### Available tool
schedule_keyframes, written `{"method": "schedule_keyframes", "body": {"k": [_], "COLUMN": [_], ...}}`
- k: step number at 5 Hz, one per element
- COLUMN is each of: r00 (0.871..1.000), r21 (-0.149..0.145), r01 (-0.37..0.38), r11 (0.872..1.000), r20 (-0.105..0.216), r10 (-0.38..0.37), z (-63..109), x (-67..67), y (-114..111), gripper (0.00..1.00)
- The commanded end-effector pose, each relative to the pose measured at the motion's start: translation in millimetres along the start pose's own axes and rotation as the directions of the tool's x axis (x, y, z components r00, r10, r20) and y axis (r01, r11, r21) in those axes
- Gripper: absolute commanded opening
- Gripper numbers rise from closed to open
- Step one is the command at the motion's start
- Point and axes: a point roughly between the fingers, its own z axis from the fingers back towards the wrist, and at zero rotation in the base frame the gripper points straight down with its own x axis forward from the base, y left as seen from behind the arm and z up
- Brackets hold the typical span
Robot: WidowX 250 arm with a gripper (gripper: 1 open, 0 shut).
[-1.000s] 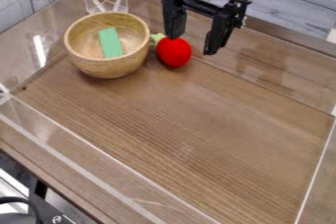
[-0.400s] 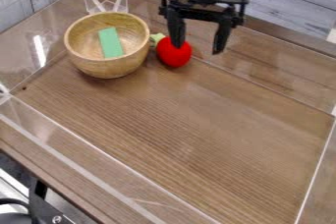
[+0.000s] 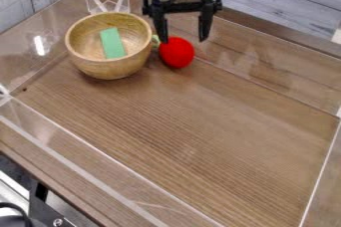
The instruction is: Move the red object to the right side of the table
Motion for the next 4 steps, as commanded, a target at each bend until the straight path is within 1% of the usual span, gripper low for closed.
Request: {"method": "schedule_keyframes", "body": {"k": [1,2,3,4], "r00": [0.996,0.991,0.981,0.970], "r21": [-0.047,-0.055,-0.067,-0.073], "r01": [-0.069,-0.120,-0.189,-0.236], "r11": [0.997,0.991,0.980,0.969], "r20": [0.051,0.044,0.043,0.038], "r10": [0.072,0.123,0.192,0.239], "z": [10.8,4.0,-5.0,-13.1], "x": [20.8,33.8,31.1,28.3], "y": [6,9,2,-6], "gripper": [1.00,1.00,1.00,1.00]}}
